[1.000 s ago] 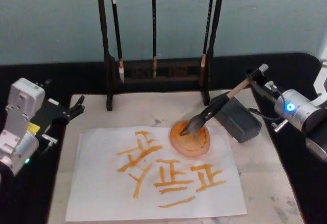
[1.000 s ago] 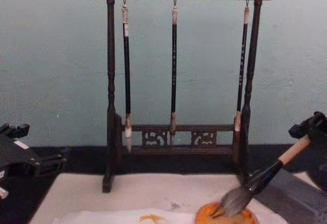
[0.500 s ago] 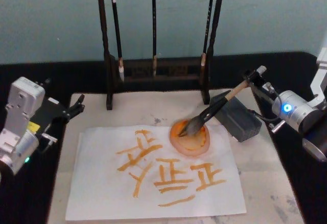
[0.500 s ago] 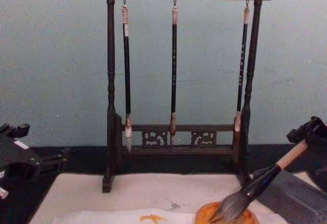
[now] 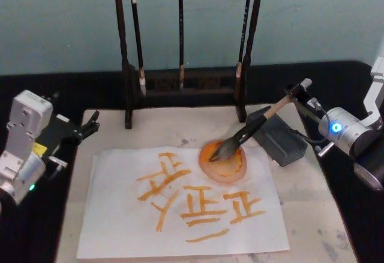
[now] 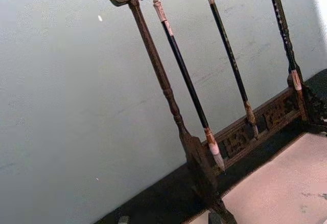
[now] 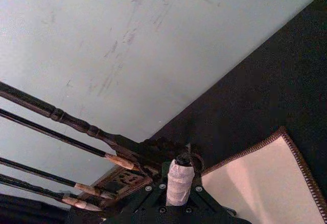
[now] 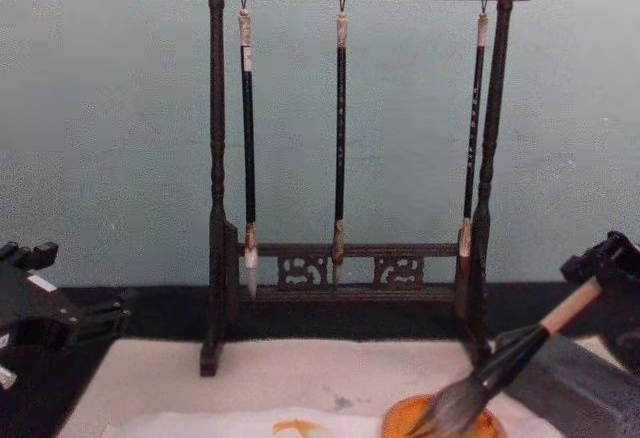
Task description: Pick up the brush from the inkstone, write on the paper, then place the brush back to its original position.
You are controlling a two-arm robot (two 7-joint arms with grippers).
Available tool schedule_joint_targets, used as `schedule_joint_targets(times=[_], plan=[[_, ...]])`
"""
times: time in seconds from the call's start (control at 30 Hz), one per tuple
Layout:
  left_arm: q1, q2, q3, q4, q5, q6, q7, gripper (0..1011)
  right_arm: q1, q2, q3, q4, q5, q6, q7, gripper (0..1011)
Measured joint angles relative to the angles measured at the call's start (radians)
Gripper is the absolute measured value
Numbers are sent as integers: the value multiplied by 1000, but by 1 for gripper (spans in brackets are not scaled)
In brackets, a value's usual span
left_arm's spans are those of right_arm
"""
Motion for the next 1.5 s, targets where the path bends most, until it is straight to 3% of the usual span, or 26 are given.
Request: schedule_joint_targets(times=[0.33, 0.6, 0.73, 0.87, 1.23, 1.5], plan=[[0, 0, 0, 0, 0, 0, 0, 1010, 0, -1, 2, 0, 0, 1, 0, 3], [0, 0, 0, 0, 0, 0, 0, 1010, 0, -1, 3, 0, 0, 2, 1, 181], [0, 0, 0, 0, 0, 0, 0, 1010, -1, -2, 3, 0, 0, 2, 1, 343], [0, 0, 0, 0, 0, 0, 0, 1010, -1, -2, 4, -1, -1, 3, 1, 422], [0, 0, 0, 0, 0, 0, 0, 1010, -2, -2, 4, -1, -1, 3, 1, 823], [0, 0, 0, 0, 0, 0, 0, 1010, -2, -2, 4, -1, -1, 3, 1, 1000]])
